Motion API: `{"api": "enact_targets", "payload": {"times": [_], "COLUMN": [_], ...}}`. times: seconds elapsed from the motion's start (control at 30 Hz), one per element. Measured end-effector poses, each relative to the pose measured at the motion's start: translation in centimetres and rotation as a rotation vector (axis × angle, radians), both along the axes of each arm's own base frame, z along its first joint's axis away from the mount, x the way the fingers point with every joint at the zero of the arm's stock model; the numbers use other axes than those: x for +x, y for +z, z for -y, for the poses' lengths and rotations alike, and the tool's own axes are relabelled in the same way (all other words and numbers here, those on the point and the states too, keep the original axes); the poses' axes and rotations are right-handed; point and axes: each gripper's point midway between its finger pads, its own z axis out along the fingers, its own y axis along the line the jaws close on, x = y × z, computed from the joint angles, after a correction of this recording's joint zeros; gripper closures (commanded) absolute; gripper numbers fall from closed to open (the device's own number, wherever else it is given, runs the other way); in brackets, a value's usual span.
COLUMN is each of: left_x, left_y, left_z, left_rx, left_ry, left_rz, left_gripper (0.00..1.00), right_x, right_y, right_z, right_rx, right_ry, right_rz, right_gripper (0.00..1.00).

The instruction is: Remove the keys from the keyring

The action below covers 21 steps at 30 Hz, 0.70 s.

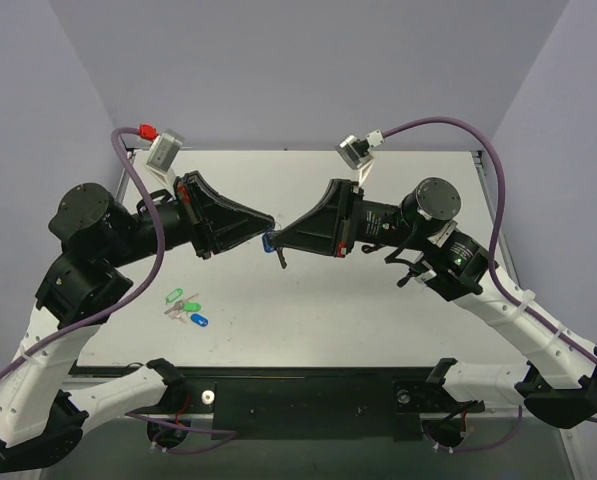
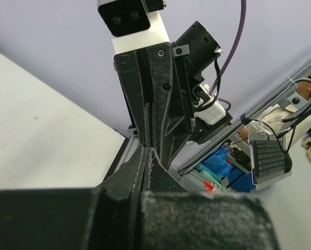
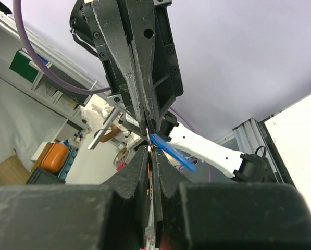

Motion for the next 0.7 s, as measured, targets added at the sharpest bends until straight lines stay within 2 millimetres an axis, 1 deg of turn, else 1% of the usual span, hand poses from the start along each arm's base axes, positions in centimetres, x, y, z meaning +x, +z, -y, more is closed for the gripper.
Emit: {"api": "enact_targets", "payload": {"times": [0.17, 0.4, 0.7], "left_x": [-0.8, -1.1, -1.5], "left_y": [-0.6, -1.7, -2.0], "left_z": [-0.1, -0.2, -0.3], "left_rx": [0.055, 0.111, 0.127], "left_ry": [-0.034, -0.057, -0.074], "left_rz": [0.047, 0.083, 0.113], "left_gripper": [1.0, 1.0, 1.0], "right_x": [-0.3, -0.6, -0.8], "right_y": [-0.5, -1.4, -1.7], "right_z": [0.0, -0.1, -0.1], "right_rx": [-0.017, -0.049, -0.058], "right_ry": [0.022, 0.041, 0.055], "right_rz": [-0.007, -0.028, -0.032], "right_gripper": [1.0, 1.0, 1.0]}}
